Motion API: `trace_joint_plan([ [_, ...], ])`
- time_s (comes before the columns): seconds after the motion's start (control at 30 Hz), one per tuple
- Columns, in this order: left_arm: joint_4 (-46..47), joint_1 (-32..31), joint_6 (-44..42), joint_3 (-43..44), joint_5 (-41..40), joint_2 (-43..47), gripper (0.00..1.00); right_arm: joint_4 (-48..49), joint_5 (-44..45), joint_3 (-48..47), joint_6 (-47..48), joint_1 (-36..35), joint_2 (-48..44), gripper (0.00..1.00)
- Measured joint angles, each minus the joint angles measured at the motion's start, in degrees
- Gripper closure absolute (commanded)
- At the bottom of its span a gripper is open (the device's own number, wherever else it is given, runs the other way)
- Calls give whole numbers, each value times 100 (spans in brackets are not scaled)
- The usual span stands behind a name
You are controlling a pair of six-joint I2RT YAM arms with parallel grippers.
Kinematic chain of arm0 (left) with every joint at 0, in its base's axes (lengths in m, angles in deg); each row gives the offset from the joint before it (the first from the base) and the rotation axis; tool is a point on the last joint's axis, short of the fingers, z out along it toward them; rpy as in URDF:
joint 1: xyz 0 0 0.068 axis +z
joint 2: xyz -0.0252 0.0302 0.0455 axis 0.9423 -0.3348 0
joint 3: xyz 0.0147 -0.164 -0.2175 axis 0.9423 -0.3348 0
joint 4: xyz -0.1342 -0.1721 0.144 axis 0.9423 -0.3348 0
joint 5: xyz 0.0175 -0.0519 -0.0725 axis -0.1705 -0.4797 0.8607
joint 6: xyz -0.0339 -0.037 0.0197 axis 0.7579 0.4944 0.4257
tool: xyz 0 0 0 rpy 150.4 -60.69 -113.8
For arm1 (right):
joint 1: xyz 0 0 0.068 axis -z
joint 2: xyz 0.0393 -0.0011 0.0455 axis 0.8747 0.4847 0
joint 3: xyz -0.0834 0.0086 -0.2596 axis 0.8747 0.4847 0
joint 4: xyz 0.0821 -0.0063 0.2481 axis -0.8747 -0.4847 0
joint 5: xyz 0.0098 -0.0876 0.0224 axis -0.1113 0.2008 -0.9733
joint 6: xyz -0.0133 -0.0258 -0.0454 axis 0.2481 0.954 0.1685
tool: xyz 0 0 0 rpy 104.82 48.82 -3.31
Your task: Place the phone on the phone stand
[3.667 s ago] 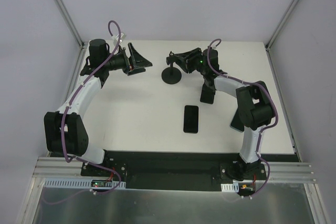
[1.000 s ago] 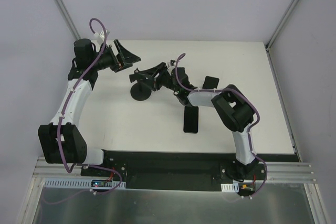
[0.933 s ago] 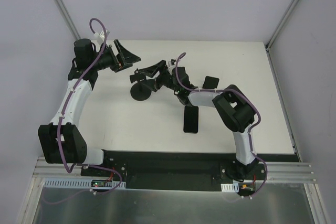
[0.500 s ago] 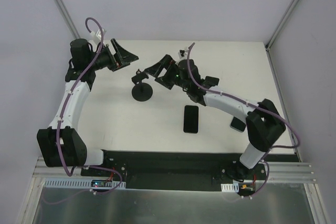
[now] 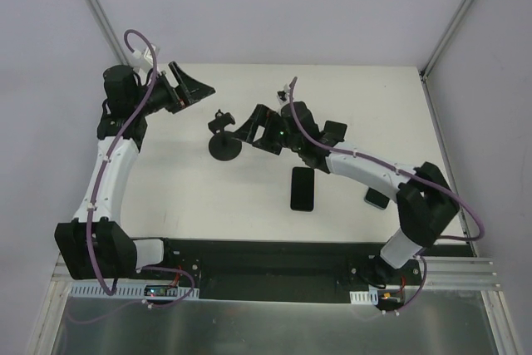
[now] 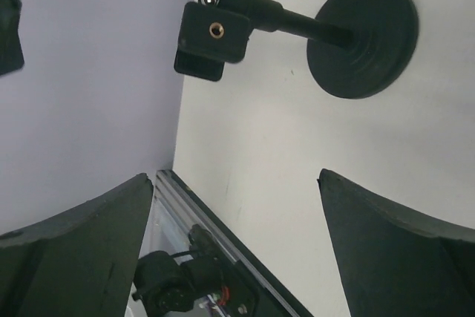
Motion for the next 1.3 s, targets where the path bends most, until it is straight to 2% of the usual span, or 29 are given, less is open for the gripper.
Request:
trace_joint_plan([
  [0.17,-133,0,-87,-444,-289,562,11,601,-282,-638,-883,2,988,4],
  [0.33,-225,35,-278,-697,-409,634,13,984,-304,-1331,-1508,-2,1676,1],
  [0.47,-341,140,-282,-905,-411,634,12,1119,-197,-1460,-1932,22,1849,18],
  [0.6,-352,199,-284,-922,-407,656,13,1261,-138,-1650,-2284,57,2122,29],
  [0.73,-352,256,-284,-922,-409,743,13,1296,-81,-1655,-2610,85,2282,34],
  [0.83,-345,350,-278,-925,-404,796,13,1432,-9,-1488,-2785,90,2288,47],
  [0.9,-339,389,-275,-933,-398,804,13,1552,33,-1353,-2892,98,2288,51],
  [1.0,-328,389,-273,-957,-400,804,13,1788,57,-1263,-3091,105,2288,61],
  [1.03,-323,389,-273,-973,-398,811,13,1860,63,-1241,-3132,105,2293,67],
  [1.1,-304,389,-271,-997,-398,815,13,2072,68,-1147,-3294,107,2323,72],
  [1.23,-295,426,-251,-1029,-382,813,13,2538,72,-994,-3585,109,2415,99],
  [1.3,-280,428,-247,-1036,-380,815,13,2715,76,-942,-3720,109,2457,99],
])
